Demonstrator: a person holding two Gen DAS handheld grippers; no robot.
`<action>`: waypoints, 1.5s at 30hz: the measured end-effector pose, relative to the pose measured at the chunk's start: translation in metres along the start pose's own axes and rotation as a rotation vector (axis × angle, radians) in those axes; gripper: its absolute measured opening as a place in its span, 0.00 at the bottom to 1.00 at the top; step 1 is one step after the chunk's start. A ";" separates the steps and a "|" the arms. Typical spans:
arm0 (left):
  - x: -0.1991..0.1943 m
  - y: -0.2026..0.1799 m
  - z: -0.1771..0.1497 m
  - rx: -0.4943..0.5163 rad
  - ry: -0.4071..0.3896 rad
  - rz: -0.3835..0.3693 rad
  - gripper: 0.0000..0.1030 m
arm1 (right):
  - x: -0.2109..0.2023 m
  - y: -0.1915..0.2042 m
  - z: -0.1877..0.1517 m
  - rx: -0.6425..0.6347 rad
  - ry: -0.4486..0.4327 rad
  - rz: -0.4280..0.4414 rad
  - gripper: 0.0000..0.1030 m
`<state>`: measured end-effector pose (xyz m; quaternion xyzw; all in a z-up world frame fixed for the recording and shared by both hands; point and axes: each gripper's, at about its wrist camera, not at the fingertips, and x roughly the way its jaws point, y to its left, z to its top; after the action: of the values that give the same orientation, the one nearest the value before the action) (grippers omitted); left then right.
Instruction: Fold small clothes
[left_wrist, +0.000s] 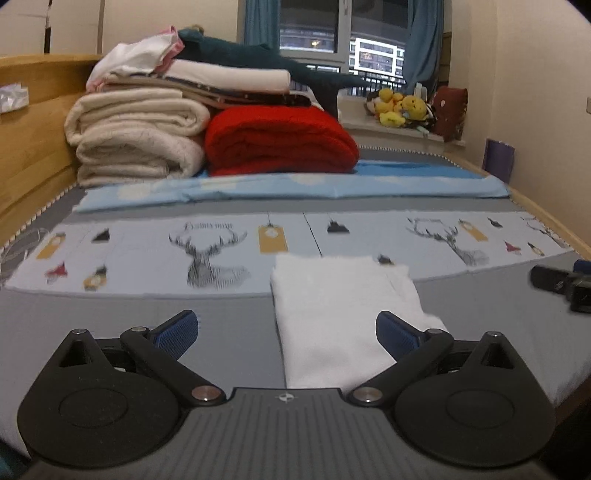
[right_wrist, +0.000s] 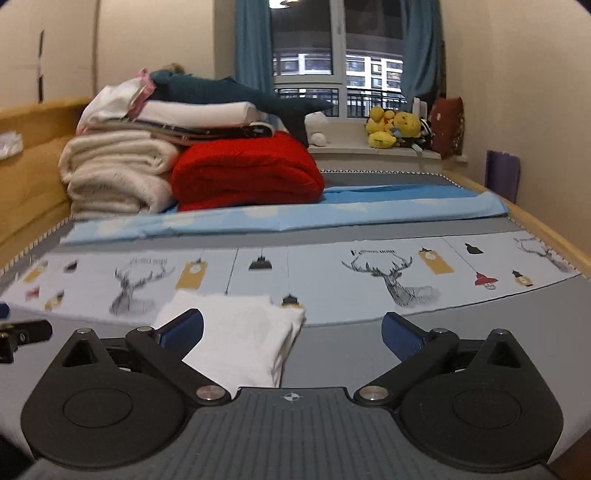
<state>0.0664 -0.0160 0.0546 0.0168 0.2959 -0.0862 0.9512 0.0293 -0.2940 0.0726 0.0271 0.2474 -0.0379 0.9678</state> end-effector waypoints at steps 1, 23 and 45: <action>-0.001 -0.003 -0.008 -0.005 0.005 -0.008 1.00 | -0.003 0.003 -0.008 -0.012 0.002 -0.002 0.99; 0.059 -0.010 -0.025 -0.062 0.172 0.002 1.00 | 0.030 0.021 -0.036 0.048 0.149 -0.038 0.99; 0.067 -0.015 -0.027 -0.075 0.209 -0.004 1.00 | 0.038 0.031 -0.039 -0.013 0.187 -0.004 0.99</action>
<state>0.1034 -0.0387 -0.0055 -0.0106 0.3963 -0.0749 0.9150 0.0461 -0.2630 0.0212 0.0238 0.3369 -0.0355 0.9406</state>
